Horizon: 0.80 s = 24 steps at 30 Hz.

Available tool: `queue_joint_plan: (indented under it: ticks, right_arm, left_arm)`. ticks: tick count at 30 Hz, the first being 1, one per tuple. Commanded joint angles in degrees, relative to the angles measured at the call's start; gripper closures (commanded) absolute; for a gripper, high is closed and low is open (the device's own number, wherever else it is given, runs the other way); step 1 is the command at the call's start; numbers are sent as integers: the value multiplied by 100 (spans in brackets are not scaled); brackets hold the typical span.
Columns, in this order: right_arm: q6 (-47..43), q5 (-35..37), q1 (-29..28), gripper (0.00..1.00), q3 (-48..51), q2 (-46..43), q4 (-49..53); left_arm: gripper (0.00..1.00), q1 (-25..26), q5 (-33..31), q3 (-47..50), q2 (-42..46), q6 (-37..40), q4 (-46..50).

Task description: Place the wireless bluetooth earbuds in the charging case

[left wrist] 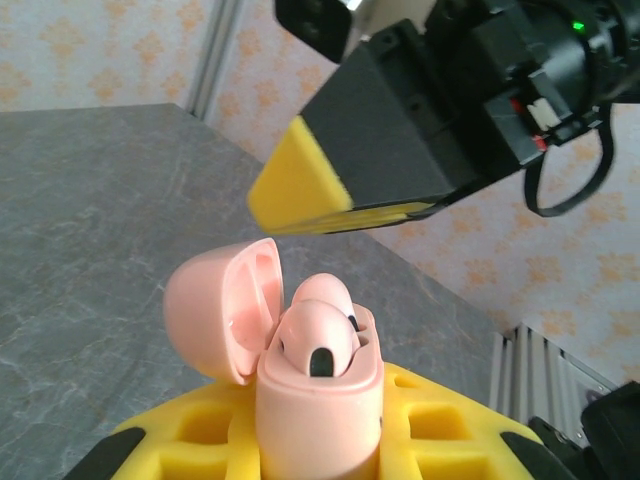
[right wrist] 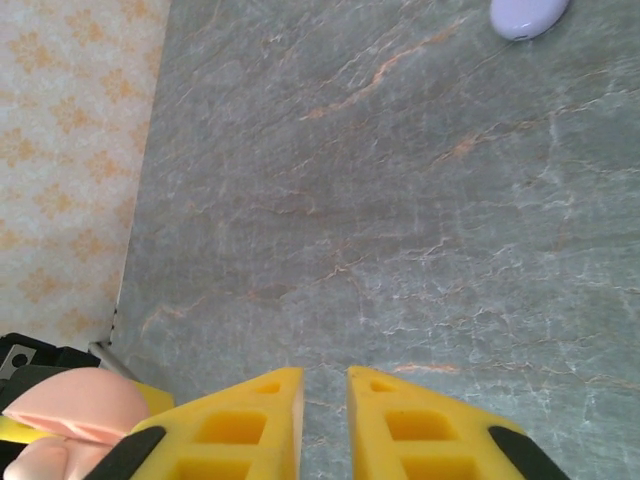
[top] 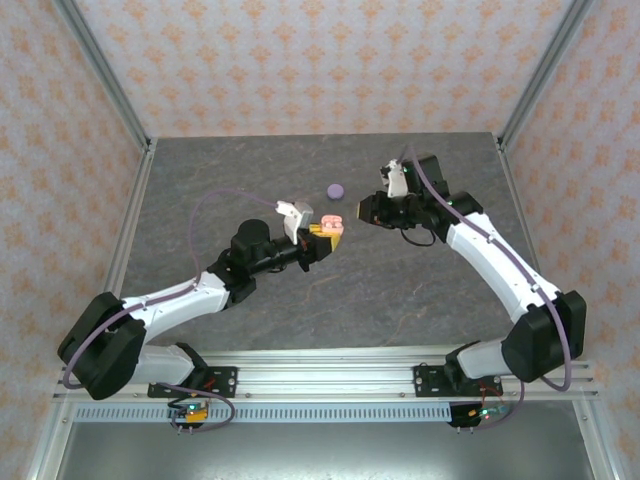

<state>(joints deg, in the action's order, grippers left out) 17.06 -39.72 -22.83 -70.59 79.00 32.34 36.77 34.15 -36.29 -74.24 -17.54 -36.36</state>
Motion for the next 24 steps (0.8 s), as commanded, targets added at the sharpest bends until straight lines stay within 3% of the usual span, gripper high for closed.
queue_joint_plan:
  ticks: [1,24]
  right_arm:
    - [10,-454,24,84,36,84,-238]
    - [169,-1604,-50,88,-8,280,-580]
  left_arm:
    - [88,84,501,-270,181,282,86]
    - [88,215,938,-588,66,629,609]
